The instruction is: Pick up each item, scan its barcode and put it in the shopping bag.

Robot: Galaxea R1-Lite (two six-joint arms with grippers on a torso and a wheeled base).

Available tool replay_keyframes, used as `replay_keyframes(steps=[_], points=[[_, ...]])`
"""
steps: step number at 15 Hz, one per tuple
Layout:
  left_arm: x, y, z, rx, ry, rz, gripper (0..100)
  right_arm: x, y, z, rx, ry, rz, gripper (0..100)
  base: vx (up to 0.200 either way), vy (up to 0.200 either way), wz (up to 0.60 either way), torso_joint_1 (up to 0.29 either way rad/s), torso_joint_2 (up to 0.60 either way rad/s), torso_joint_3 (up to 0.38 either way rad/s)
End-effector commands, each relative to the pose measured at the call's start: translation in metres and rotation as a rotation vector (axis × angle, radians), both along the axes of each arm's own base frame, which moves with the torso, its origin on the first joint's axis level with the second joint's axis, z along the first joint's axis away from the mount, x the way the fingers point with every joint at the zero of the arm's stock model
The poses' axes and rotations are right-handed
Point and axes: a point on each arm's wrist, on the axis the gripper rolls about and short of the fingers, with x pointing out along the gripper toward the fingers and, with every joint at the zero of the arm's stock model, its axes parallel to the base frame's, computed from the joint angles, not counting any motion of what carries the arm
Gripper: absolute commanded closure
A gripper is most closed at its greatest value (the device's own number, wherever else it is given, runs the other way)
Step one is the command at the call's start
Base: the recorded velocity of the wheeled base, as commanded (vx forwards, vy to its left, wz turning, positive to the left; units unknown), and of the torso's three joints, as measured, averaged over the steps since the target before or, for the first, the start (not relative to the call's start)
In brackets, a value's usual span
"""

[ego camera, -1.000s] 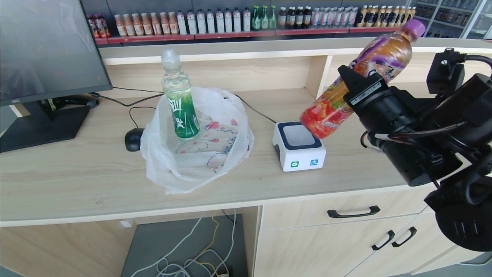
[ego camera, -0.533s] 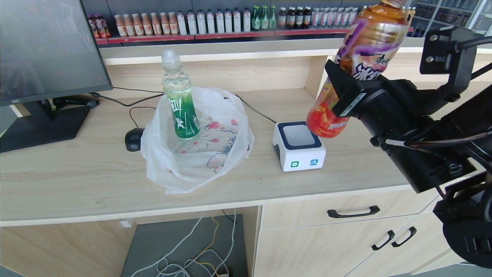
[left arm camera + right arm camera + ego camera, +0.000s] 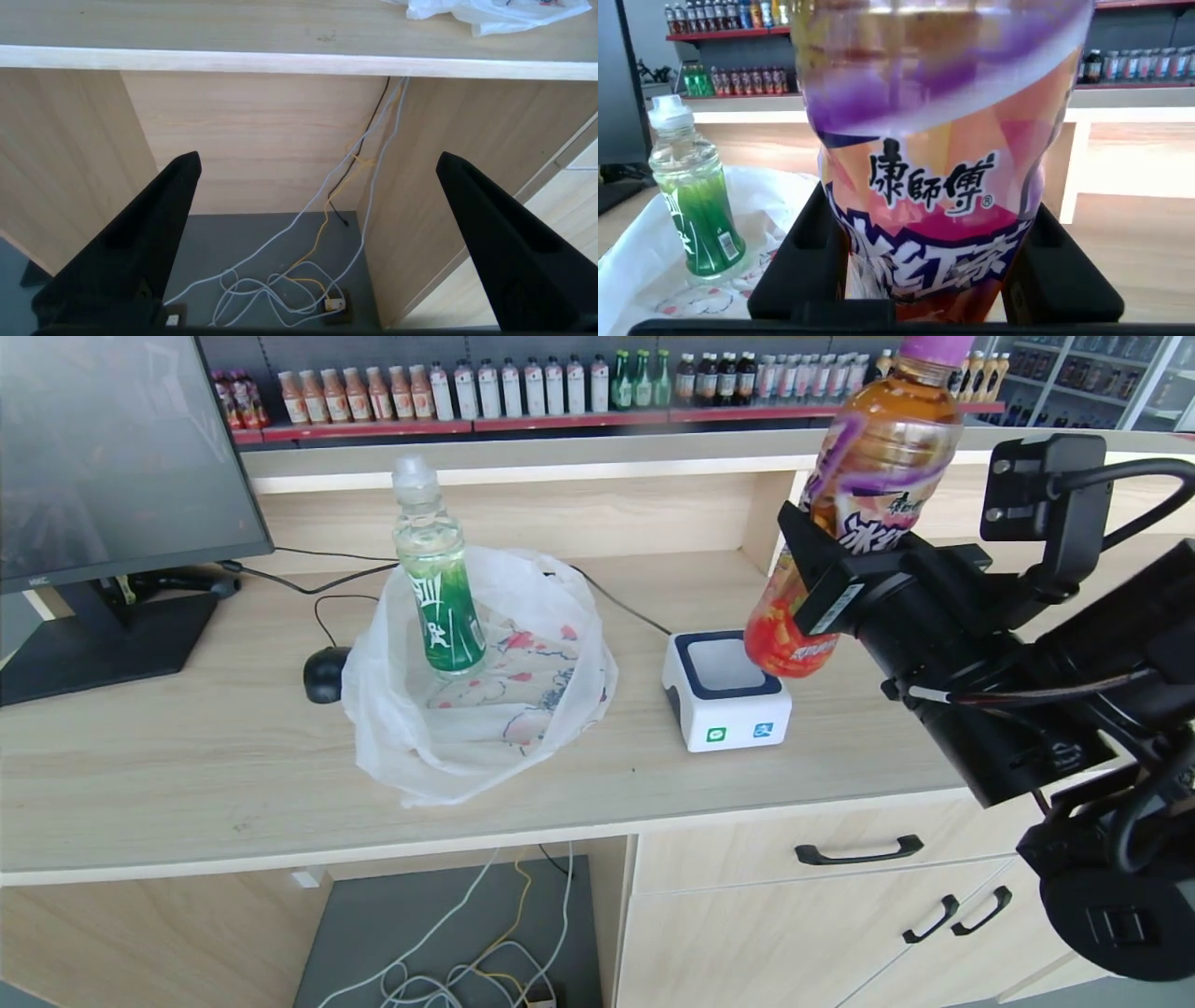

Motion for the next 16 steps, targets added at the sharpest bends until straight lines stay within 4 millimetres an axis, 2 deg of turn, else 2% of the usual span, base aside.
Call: replay_keyframes(steps=[1, 16], points=[[0.0000, 0.0000, 0.0000, 0.000, -0.001, 0.001, 0, 0.0067, -0.0054, -0.0018, 0.000, 0.001, -0.026, 100, 0.000, 0.200, 0.00, 0.002, 0.00, 0.002], [0.0000, 0.0000, 0.0000, -0.001, -0.001, 0.000, 0, 0.0074, -0.0061, -0.0032, 0.018, 0.002, -0.021, 100, 0.000, 0.200, 0.00, 0.004, 0.00, 0.002]])
